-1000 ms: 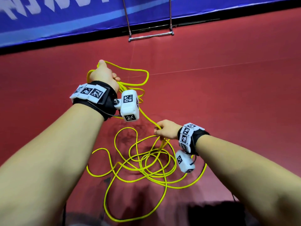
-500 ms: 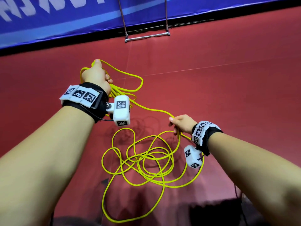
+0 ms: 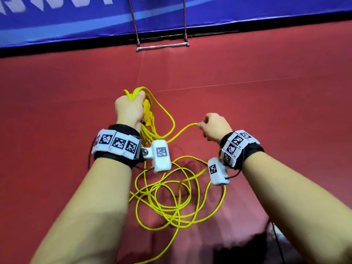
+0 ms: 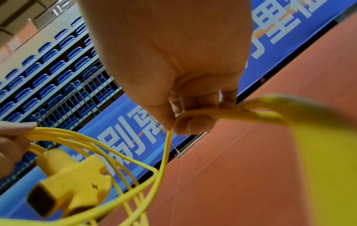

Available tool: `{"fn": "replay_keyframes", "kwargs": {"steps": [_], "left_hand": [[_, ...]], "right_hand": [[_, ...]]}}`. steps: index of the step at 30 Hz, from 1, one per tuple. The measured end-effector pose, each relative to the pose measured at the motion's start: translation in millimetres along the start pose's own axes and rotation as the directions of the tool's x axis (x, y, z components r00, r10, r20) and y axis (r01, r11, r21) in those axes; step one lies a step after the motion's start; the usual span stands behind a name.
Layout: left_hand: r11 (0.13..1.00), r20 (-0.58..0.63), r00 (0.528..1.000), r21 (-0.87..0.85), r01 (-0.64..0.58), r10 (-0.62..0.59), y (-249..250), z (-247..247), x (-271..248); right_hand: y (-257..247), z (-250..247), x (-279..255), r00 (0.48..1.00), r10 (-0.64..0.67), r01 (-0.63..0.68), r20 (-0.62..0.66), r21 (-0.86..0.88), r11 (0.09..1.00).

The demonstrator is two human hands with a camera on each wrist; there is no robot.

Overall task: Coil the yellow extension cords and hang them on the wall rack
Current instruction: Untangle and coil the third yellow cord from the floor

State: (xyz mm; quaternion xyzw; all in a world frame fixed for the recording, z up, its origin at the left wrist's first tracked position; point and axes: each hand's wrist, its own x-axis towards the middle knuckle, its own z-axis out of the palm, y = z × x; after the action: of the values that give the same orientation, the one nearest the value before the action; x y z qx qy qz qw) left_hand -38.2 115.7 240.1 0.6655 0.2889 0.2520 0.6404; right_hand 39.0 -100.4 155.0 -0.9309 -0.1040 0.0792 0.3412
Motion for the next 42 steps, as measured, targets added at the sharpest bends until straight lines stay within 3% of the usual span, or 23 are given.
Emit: {"fn": "replay_keyframes", "kwargs": {"steps": [3,5,8,13,19,22,26,31,35,38,42], "left_hand": [[1.0,0.058,0.998,-0.003,0.011,-0.011,-14,4,-7],[0.999,0.095,0.995,-0.011,0.035,-0.034,-21,8,-8],[0.998,0.205,0.977,0.038,0.046,-0.053,-34,15,-15],[0.991,0.363,0.923,0.086,0.1,-0.124,-54,19,-22],[0.981,0.356,0.921,-0.048,0.19,-0.161,-61,17,-30],[0.984,0.252,0.956,-0.048,0.169,-0.152,-63,17,-30],[0.98,0.106,0.981,-0.097,0.175,-0.164,-64,19,-31],[0.956,0.006,0.977,-0.208,0.209,-0.212,-59,7,-24],[0.956,-0.072,0.983,-0.254,0.148,-0.171,-57,-5,-17],[0.97,-0.195,0.974,-0.233,0.068,-0.115,-59,-23,-2],[0.984,-0.165,0.984,-0.177,0.032,-0.062,-45,-38,6]], "right_hand": [[-13,1,-6,0.999,0.036,-0.028,-0.014,0.399,0.916],[-28,-1,-9,0.998,0.051,-0.064,0.038,0.55,0.833],[-48,-9,-13,0.981,-0.068,-0.061,0.183,0.616,0.786],[-67,-7,-18,0.861,-0.365,0.043,0.354,0.664,0.746],[-67,8,-19,0.808,-0.475,0.307,0.347,0.44,0.844],[-66,16,-22,0.8,-0.526,0.411,0.289,0.373,0.831],[-69,30,-26,0.779,-0.59,0.576,0.211,0.132,0.807],[-50,35,-24,0.861,-0.473,0.485,0.185,-0.02,0.874],[-28,35,-19,0.856,-0.453,0.486,0.249,-0.087,0.87],[-5,38,-9,0.852,-0.418,0.5,0.316,-0.248,0.83],[27,48,-12,0.878,-0.172,0.382,0.447,-0.438,0.814]]}}
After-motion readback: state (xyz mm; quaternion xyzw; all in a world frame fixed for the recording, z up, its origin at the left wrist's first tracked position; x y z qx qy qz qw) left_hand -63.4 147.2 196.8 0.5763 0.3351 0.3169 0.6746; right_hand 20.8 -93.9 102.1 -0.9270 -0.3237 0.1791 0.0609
